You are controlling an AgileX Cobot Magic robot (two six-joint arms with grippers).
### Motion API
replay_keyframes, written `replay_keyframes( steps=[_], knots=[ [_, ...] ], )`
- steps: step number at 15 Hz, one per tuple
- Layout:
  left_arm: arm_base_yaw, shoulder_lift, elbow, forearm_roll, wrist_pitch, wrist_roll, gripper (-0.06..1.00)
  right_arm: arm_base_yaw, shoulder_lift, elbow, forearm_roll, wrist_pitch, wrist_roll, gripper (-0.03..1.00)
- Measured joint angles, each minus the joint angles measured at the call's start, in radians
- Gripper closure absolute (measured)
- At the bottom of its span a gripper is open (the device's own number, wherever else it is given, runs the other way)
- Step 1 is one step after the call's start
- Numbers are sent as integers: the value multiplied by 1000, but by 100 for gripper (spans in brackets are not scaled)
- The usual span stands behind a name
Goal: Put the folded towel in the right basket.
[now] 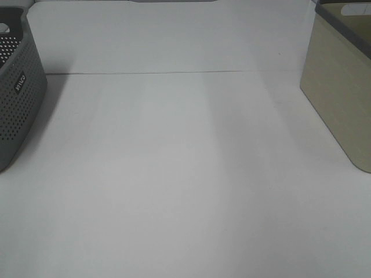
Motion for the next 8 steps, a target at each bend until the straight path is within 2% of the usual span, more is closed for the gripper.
replay_keyframes(
  steps=[4,5,8],
  knots=[
    [0,0,0,0,0,0,7,85,-211,305,-49,2,-1,10],
    [0,0,0,0,0,0,7,87,-335,507,-58,1,-1,10],
    [0,0,0,0,0,0,7,87,-545,839,-75,-31,-1,10]
  ],
)
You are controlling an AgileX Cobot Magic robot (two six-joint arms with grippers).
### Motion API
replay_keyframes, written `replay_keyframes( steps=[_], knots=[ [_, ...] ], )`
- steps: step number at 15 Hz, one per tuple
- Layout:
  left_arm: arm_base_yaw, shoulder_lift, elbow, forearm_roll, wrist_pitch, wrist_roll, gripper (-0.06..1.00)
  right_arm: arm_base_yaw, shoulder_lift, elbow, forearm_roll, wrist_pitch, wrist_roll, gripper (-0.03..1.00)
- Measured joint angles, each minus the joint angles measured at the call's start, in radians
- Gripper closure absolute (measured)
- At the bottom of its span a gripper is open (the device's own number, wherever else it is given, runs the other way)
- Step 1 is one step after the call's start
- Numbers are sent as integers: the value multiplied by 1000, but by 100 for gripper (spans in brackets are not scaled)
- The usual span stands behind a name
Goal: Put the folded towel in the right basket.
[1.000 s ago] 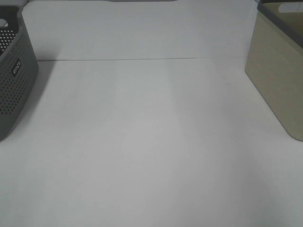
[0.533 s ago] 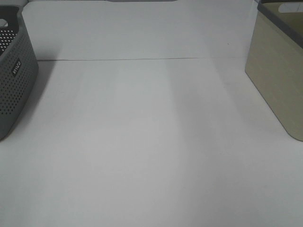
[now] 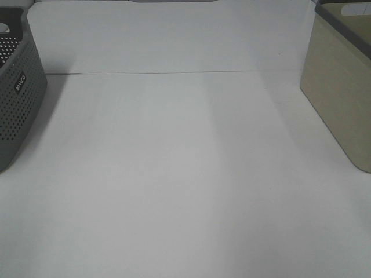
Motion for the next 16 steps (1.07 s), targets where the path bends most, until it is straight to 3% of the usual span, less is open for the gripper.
replay_keyframes(
  steps=[6,10,16],
  knots=[
    [0,0,0,0,0,0,7,0,-441,529,0,-143,-6,10],
    [0,0,0,0,0,0,7,0,-771,571,-19,-133,-36,10],
    [0,0,0,0,0,0,7,0,-1091,585,-46,-120,-38,10]
  ],
)
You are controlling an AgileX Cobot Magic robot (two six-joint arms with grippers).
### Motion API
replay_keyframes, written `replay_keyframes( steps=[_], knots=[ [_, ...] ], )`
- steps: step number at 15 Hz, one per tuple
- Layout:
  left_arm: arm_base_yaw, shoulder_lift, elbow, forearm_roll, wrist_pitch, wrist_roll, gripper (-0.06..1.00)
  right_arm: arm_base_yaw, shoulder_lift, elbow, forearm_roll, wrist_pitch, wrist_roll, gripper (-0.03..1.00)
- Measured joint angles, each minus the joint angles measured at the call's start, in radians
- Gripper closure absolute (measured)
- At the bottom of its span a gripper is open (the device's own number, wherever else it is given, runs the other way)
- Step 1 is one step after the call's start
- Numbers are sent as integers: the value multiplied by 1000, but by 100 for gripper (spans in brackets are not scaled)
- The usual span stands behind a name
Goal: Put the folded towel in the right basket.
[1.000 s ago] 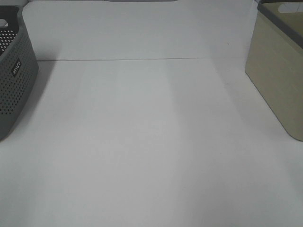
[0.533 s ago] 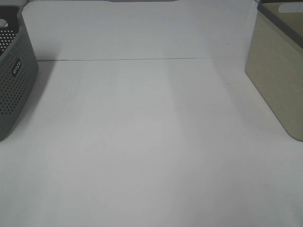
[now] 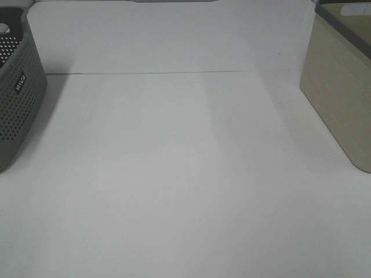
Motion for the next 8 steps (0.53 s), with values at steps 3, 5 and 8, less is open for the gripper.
replay_keyframes(
  steps=[3,5,8],
  knots=[
    [0,0,0,0,0,0,7,0,7,2,2,0,0,10],
    [0,0,0,0,0,0,7,0,7,2,3,0,0,10],
    [0,0,0,0,0,0,7,0,7,2,3,0,0,10]
  ],
)
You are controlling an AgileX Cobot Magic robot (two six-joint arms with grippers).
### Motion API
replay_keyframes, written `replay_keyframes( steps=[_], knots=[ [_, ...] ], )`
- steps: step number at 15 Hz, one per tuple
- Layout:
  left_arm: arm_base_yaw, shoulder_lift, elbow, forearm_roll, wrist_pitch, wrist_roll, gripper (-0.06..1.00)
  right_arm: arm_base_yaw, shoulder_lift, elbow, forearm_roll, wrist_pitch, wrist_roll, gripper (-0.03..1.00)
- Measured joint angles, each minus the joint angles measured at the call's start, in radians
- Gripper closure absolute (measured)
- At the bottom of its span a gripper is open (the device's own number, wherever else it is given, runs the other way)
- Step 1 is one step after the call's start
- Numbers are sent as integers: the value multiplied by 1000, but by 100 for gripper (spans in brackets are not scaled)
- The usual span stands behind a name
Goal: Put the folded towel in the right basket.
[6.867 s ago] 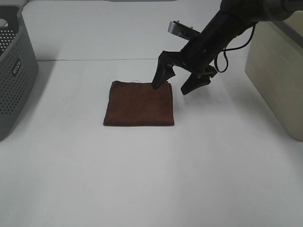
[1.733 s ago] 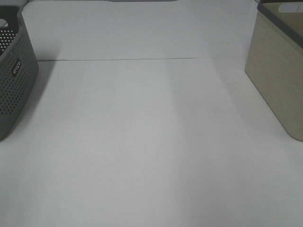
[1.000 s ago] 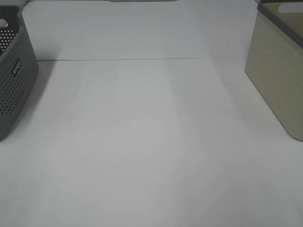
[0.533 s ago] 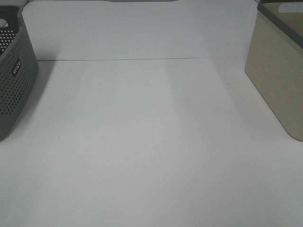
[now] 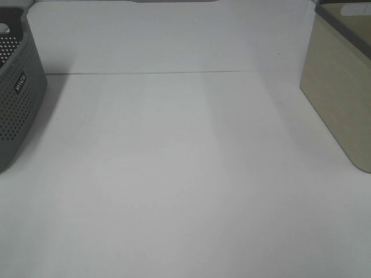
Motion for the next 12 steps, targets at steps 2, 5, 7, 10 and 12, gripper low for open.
replay_keyframes(
  steps=[2,5,7,10,12],
  knots=[
    [0,0,0,0,0,0,7,0,0,0,0,0,0,10],
    [0,0,0,0,0,0,7,-33,0,0,5,0,0,10],
    [0,0,0,0,0,0,7,-83,0,0,9,0,0,10],
    [0,0,0,0,0,0,7,-88,-5,0,10,0,0,10],
    [0,0,0,0,0,0,7,-88,-5,0,10,0,0,10]
  ],
)
